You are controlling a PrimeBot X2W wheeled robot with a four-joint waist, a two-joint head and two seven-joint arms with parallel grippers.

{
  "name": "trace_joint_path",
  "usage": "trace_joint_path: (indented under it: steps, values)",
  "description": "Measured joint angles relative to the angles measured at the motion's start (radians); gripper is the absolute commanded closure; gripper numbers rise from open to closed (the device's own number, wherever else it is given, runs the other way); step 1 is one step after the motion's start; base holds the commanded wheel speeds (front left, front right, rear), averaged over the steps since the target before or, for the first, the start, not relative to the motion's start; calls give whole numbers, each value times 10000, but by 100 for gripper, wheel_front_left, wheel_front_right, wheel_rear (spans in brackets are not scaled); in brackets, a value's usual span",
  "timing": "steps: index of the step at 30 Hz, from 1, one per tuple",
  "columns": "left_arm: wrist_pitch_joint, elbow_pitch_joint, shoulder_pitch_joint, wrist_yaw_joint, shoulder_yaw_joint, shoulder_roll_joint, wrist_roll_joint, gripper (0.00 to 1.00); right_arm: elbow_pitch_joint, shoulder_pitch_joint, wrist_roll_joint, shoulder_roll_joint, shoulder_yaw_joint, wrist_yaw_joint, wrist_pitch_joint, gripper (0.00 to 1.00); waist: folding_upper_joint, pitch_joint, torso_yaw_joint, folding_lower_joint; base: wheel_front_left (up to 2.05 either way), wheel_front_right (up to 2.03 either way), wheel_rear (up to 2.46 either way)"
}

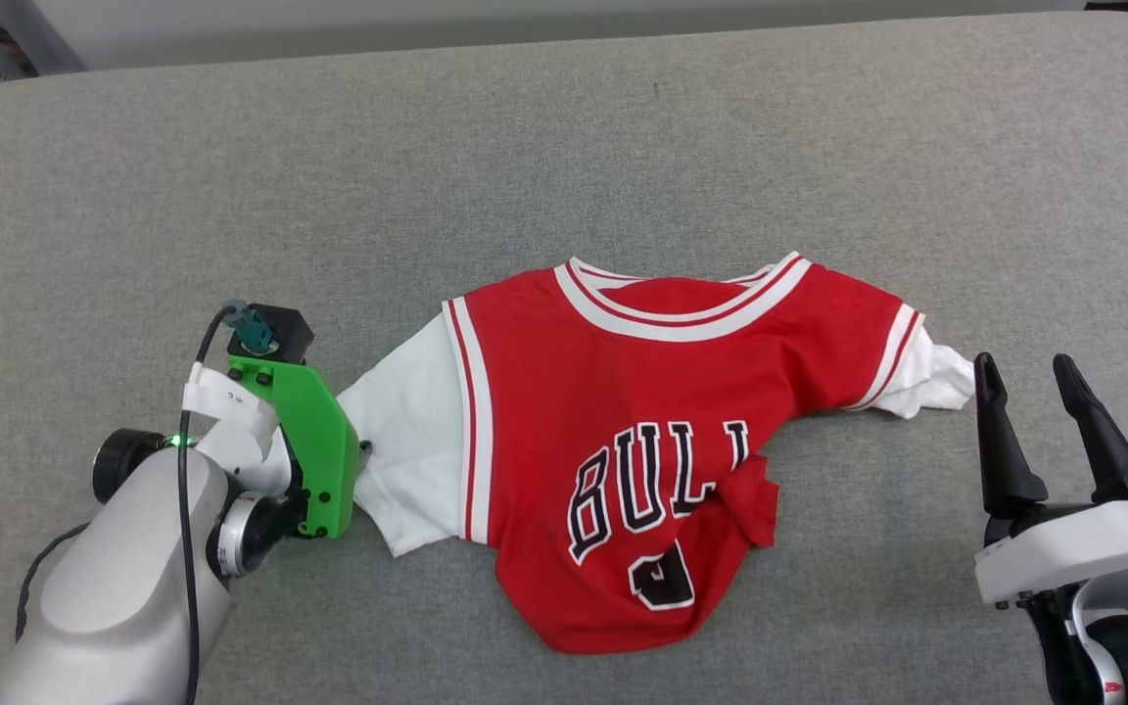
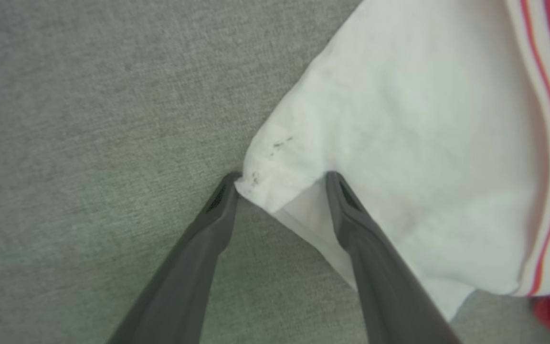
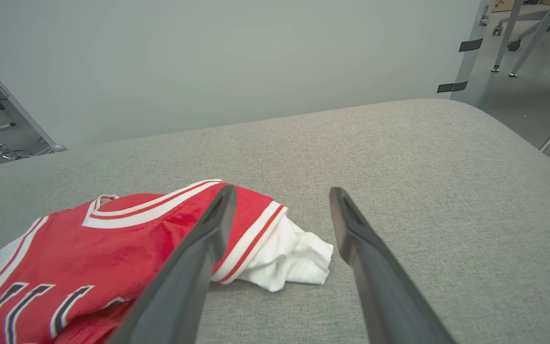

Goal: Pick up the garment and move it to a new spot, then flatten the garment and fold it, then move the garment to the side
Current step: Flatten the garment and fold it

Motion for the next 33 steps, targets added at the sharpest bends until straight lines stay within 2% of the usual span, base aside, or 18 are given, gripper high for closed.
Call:
trace_joint_path:
  steps: [1,6,12,20,28,33]
  values:
    - [69,36,-38,-40,-21,-2,-27,100,31,-4,19,-21,-29,0,0,0,0,19,-4,0,0,0,0]
    - [-36,150,-136,-151,-153,-207,-52,100,284,-128,293,-245,-207,0,12,0,0,27,86,0,0,0,0]
    - [-777,94,-33,48,-117,-320,-12,100,1101,-177,871,-721,-585,0,545,0,0,-150,253,0,0,0,0]
    - [-1411,-1012,326,483,196,-378,-33,100,2418,-448,1900,-1860,-777,0,2326,0,-1,-320,622,1,0,0,0]
    - [-1540,-2681,326,991,259,-148,240,100,3051,-1489,2614,-2821,119,-2,4136,0,-1,-173,964,0,0,0,0]
    - [-1547,-3275,325,1104,226,-123,357,100,3467,-2047,2815,-3206,777,-2,4809,0,0,11,1152,1,0,0,0]
